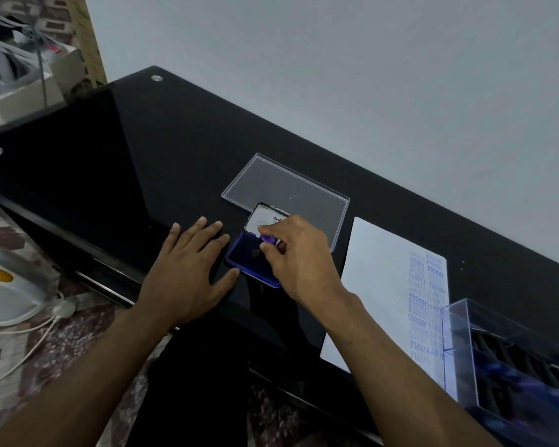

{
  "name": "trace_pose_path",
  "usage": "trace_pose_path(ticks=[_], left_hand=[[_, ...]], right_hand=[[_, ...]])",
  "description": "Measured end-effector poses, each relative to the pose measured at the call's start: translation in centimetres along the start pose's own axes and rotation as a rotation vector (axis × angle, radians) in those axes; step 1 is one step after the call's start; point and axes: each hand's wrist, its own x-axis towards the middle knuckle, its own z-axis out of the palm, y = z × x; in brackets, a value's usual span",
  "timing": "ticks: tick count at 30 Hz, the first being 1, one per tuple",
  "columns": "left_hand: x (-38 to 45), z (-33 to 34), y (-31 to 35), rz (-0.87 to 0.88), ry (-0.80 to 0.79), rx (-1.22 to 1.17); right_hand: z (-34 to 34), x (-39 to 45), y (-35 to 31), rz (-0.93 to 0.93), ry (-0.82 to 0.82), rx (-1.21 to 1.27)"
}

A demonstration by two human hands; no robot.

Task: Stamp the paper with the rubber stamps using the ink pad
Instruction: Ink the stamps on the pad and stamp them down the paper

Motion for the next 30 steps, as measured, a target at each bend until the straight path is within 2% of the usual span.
trace_pose_path(ticks=[30], left_hand=[[0.1,0.08,-0.06,-0.009,0.001,0.021]], right_hand=[[-0.57,0.22,-0.21,0.029,-0.021,0.035]])
